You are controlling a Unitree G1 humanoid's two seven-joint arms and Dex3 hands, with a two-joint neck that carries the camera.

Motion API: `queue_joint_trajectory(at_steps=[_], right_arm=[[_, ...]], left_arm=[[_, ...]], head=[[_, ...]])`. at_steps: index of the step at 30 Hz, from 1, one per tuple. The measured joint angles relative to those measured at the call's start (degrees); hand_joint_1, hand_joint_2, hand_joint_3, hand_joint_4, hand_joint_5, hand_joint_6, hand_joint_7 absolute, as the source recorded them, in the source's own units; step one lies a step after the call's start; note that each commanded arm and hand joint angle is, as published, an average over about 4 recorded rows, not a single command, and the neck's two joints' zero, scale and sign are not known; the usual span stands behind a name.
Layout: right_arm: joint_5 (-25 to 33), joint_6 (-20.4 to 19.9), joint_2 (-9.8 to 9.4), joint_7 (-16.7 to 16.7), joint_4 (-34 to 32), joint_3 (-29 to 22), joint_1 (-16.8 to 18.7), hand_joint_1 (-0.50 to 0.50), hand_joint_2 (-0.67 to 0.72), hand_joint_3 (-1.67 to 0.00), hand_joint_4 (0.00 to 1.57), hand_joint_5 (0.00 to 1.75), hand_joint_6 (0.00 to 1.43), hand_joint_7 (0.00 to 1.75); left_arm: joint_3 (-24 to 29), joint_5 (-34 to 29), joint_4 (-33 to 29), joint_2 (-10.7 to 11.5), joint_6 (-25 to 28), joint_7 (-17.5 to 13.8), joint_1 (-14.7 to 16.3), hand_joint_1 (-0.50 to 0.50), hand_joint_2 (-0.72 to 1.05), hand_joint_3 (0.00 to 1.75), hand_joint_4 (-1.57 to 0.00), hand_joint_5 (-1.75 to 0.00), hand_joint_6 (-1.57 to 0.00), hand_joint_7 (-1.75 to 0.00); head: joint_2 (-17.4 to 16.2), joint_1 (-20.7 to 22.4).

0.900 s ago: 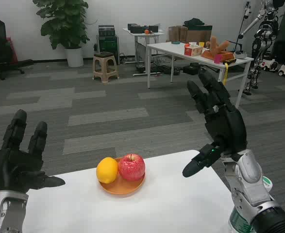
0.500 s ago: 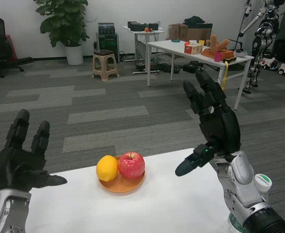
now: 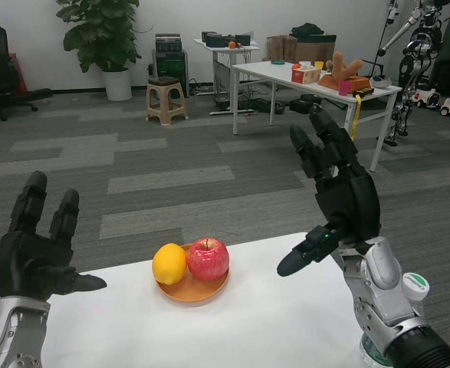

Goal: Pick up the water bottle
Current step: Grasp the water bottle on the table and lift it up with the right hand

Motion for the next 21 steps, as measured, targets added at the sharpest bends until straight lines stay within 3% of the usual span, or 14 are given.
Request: queue_joint_trajectory(at_steps=[4,7,14,21], right_arm=[[0.0,0.0,0.00,0.0,0.0,0.0,0.0,-0.50,0.23,-0.08,0.00,0.00,0.00,0.07],[0.0,0.0,0.00,0.0,0.0,0.0,0.0,-0.50,0.28,-0.08,0.00,0.00,0.00,0.07],[0.0,0.0,0.02,0.0,0.0,0.0,0.0,-0.50,0.22,-0.08,0.00,0.00,0.00,0.07],[0.0,0.0,0.06,-0.9,-1.7,-0.1,0.1,-0.50,0.22,-0.08,0.00,0.00,0.00,0.07]], left_arm=[[0.0,0.0,0.1,0.0,0.0,0.0,-0.1,-0.50,-0.19,0.09,0.00,-0.10,0.00,0.00],[0.0,0.0,0.2,0.0,0.0,0.0,-0.3,-0.50,-0.19,0.02,0.00,-0.10,0.00,0.00],[0.0,0.0,0.3,0.0,0.0,0.0,-0.3,-0.50,-0.19,0.07,0.00,-0.10,0.00,-0.02],[0.0,0.0,0.9,0.0,0.0,0.0,-0.5,-0.50,-0.19,0.09,0.00,-0.10,0.00,0.00]], head=[[0.0,0.0],[-1.0,-0.7],[-6.2,-7.1],[-7.3,-11.7]])
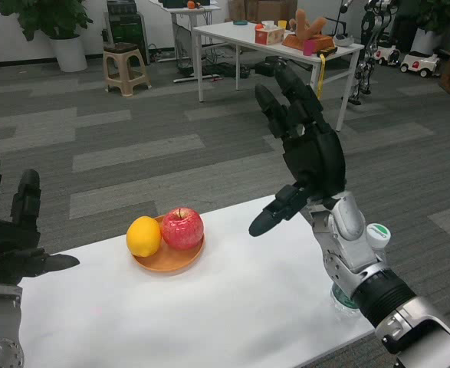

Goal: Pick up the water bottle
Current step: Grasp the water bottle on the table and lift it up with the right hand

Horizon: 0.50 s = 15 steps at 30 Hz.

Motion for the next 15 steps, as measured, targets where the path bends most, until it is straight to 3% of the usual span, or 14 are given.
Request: queue_joint_trajectory(at_steps=[3,15], right_arm=[[0.0,0.0,0.01,-0.7,-1.4,-0.5,0.4,-0.50,0.22,-0.10,0.00,0.00,0.00,0.07],[0.0,0.1,1.50,-3.6,-6.3,-4.1,4.3,-0.50,0.25,-0.08,0.00,0.00,0.00,0.07]], left_arm=[[0.0,0.0,0.6,0.0,0.0,0.0,-0.3,-0.50,-0.19,0.02,0.00,-0.10,0.00,0.00],[-0.2,-0.1,1.7,-0.1,-0.1,0.0,-0.8,-0.50,-0.19,0.09,0.00,-0.10,0.00,0.00]], head=[[0.0,-1.6],[0.0,-2.4]])
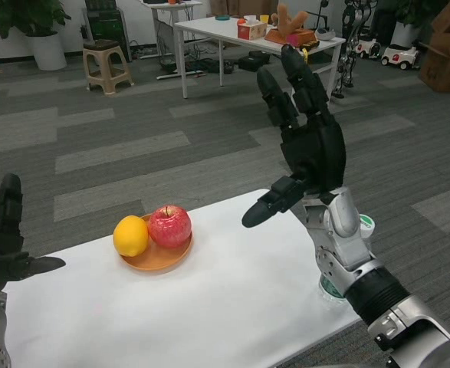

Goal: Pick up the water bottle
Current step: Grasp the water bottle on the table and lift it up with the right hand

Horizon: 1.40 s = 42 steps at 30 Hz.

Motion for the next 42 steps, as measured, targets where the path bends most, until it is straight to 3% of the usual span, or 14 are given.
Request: queue_joint_trajectory(at_steps=[4,15,22,28,42], right_arm=[[0.0,0.0,0.86,-0.9,-1.4,-1.5,1.5,-0.50,0.31,-0.08,0.00,0.00,0.00,0.07],[0.0,-0.9,5.43,-5.3,-8.0,-7.8,7.5,-0.50,0.47,-0.08,0.00,0.00,0.00,0.07],[0.0,-2.3,7.28,-10.7,-11.6,-10.0,12.2,-0.50,0.53,-0.08,0.00,0.00,0.00,0.09],[0.0,-3.9,7.79,-14.0,-12.1,-11.6,14.5,-0.50,0.53,-0.08,0.00,0.00,0.00,0.07],[0.5,-4.0,9.10,-16.5,-12.0,-15.4,18.9,-0.50,0.60,-0.08,0.00,0.00,0.00,0.07]], left_arm=[[-0.1,0.0,0.0,0.0,0.0,0.0,-0.2,-0.50,-0.19,0.09,0.00,-0.10,0.00,0.00],[-0.4,-0.1,0.0,0.0,-0.1,0.0,-0.5,-0.50,-0.19,0.09,0.00,-0.10,0.00,0.00],[-0.5,-0.1,0.1,0.1,-0.1,0.0,-0.8,-0.50,-0.19,0.07,0.00,-0.10,0.00,0.00],[-0.6,-0.3,0.1,0.1,-0.1,0.0,-0.8,-0.50,-0.19,0.09,0.00,-0.10,0.00,0.00],[-0.3,-1.0,0.1,0.2,-0.1,0.0,-0.7,-0.50,-0.19,0.09,0.00,-0.10,0.00,0.00]], head=[[0.4,-0.3],[1.4,-1.6],[1.5,0.7],[1.4,2.0],[2.2,2.3]])
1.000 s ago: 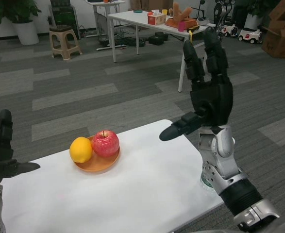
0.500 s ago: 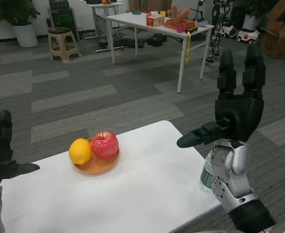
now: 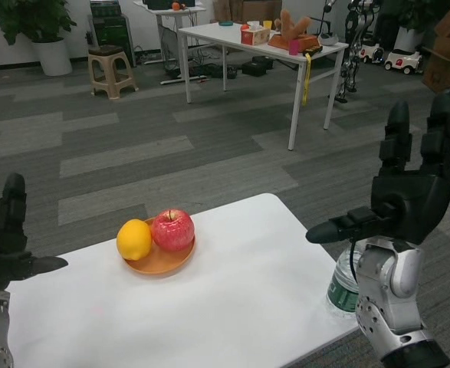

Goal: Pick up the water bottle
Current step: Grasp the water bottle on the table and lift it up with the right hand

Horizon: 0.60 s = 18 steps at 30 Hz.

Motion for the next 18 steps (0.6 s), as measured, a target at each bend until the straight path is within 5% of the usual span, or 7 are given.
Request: queue_joint_trajectory(at_steps=[18], right_arm=[[0.2,0.0,0.75,-0.1,-0.2,0.2,1.5,-0.50,0.57,-0.08,0.00,0.00,0.00,0.09]], left_arm=[[-0.2,-0.4,0.0,0.3,0.0,0.0,0.2,-0.50,-0.19,0.09,0.00,-0.10,0.00,0.00]], head=[[-0.1,0.4]])
